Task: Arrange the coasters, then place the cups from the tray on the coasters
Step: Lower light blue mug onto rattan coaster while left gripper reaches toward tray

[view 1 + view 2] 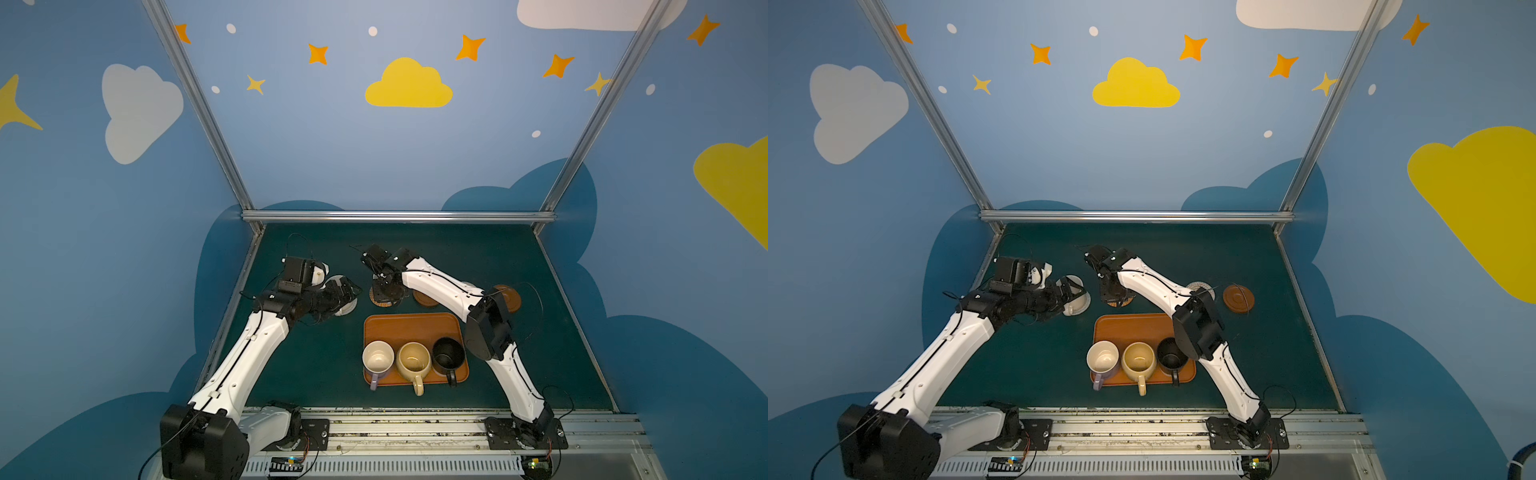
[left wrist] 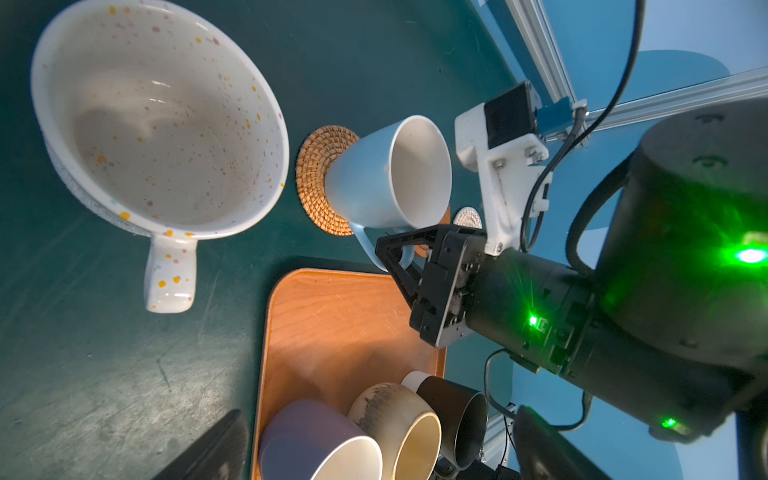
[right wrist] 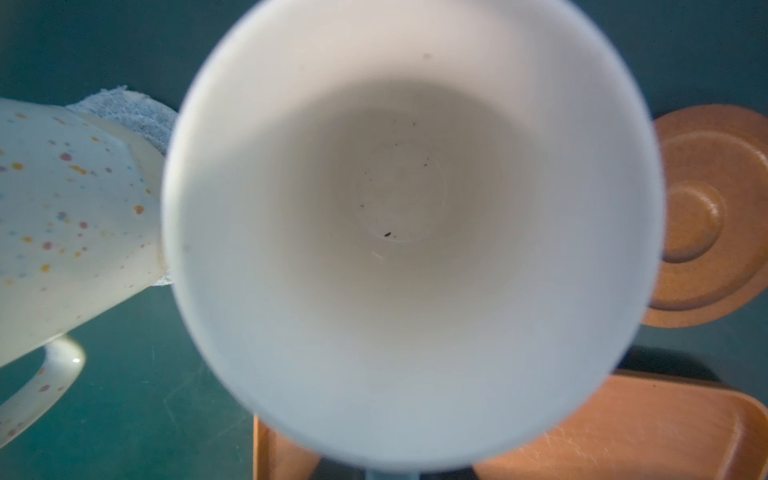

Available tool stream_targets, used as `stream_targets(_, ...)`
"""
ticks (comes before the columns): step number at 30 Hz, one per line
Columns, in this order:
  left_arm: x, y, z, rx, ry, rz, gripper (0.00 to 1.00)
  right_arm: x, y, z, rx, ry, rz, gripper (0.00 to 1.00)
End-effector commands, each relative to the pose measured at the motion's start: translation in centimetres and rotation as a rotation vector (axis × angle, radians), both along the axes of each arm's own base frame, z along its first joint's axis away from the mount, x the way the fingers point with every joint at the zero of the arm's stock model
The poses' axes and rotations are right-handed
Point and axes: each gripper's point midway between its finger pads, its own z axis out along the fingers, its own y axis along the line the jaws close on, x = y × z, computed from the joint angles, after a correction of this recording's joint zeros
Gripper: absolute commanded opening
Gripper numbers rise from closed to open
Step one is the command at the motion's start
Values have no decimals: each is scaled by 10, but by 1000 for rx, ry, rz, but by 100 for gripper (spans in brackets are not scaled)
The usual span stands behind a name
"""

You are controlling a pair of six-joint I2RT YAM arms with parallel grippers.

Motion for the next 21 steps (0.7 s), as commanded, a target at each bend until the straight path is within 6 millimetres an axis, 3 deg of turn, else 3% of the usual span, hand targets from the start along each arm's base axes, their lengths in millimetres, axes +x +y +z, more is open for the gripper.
stream_targets(1,-2,1,3,-11,-13,2,99,-5,-3,-2,-8,-14,-14,0)
stream_targets(5,-3,0,1,-19,-7,-1,99,-9,-7,-4,-20,2,-6,3)
stream_targets(7,-4,0,1,-24,-5,1,99,-9,-7,-1,-18,7,-3,24)
stream_targets(10,-5,3,3,-10,-14,19,99,-10,-5,6,0,2,2,47)
stream_targets(16,-14,0,-6,-5,18,-9,99,-10,-3,18,14,-3,5,61)
stream_targets(20,-31,-7,-16,77,29,-75,99,-15,-1,33,48,-19,17,68)
stream_targets(21,-37,-9,-21,111,35,-94,99,-16,-2,38,62,-21,18,77)
